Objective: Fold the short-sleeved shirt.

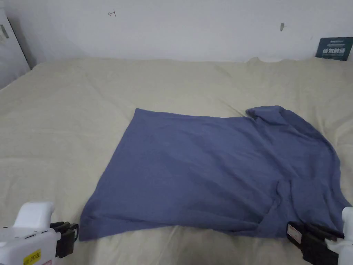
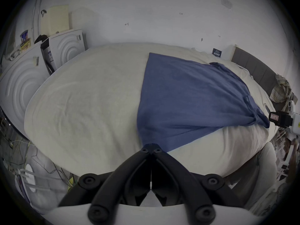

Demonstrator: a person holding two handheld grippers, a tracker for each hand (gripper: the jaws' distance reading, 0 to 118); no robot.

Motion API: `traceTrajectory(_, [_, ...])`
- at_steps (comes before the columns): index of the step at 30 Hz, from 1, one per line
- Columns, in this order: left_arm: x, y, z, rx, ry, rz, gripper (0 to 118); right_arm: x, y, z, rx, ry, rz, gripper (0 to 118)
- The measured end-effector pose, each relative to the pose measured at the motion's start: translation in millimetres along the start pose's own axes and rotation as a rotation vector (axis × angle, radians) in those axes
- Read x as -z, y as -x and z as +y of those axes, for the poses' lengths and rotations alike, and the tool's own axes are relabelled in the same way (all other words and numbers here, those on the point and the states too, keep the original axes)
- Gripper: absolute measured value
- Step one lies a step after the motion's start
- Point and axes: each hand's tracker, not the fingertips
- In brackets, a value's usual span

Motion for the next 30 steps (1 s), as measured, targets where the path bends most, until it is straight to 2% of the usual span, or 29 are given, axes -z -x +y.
traceTrajectory(3, [6.9, 5.0, 3.0, -0.006, -0.013, 0.022, 0, 3.6, 4.1, 3.6, -0.021, 0.032, 0.017, 0])
traceTrajectory(4, [9.7, 5.6, 5.0, -0.006, -0.027, 0.031, 4, 4.9, 4.5, 4.5, -0.033, 0.040, 0.014, 0])
traceTrajectory(5, [13.8, 6.5, 9.0, -0.004, -0.023, 0.035, 21, 6.2, 4.7, 5.4, -0.052, 0.048, 0.000, 0])
traceTrajectory(6, [17.9, 8.2, 12.4, -0.003, -0.016, 0.028, 52, 4.6, 7.3, 7.9, -0.065, 0.048, -0.011, 0])
traceTrajectory(7, [22.9, 9.2, 15.1, -0.003, -0.007, 0.023, 66, 4.8, 6.5, 8.1, -0.067, 0.047, -0.014, 0])
traceTrajectory(8, [28.7, 8.1, 16.2, -0.015, 0.012, 0.027, 69, 5.2, 4.8, 8.9, -0.060, 0.048, -0.011, 0])
traceTrajectory(11, [47.3, 10.8, 17.4, -0.007, 0.081, 0.089, 69, 4.0, -0.4, 10.8, -0.018, 0.055, 0.012, 0])
traceTrajectory(17, [62.8, -5.3, 21.8, 0.076, 0.115, 0.088, 67, 3.5, -5.7, 11.1, -0.028, 0.070, -0.015, 0])
traceTrajectory(18, [62.6, -7.4, 23.8, 0.084, 0.120, 0.089, 61, 4.0, -8.0, 11.3, -0.023, 0.072, -0.015, 0])
traceTrajectory(19, [61.5, -7.6, 25.5, 0.083, 0.122, 0.078, 49, 4.2, -8.9, 11.2, -0.018, 0.073, -0.016, 0])
traceTrajectory(20, [64.3, -6.1, 25.6, 0.069, 0.122, 0.048, 33, 4.3, -9.7, 10.9, -0.012, 0.072, -0.018, 0])
traceTrajectory(21, [64.6, -9.7, 25.5, 0.066, 0.112, 0.068, 8, 4.4, -10.1, 10.9, -0.008, 0.073, -0.022, 0])
traceTrajectory(22, [65.7, -14.2, 25.3, 0.082, 0.112, 0.120, 4, 4.3, -10.3, 10.8, -0.007, 0.074, -0.025, 0])
traceTrajectory(24, [66.6, -20.3, 25.4, 0.129, 0.133, 0.123, 4, 5.3, -13.2, 10.2, -0.002, 0.078, -0.033, 0])
traceTrajectory(30, [55.6, -8.1, 29.4, 0.069, 0.121, 0.087, 3, -13.9, -20.5, 11.3, -0.012, 0.051, -0.053, 0])
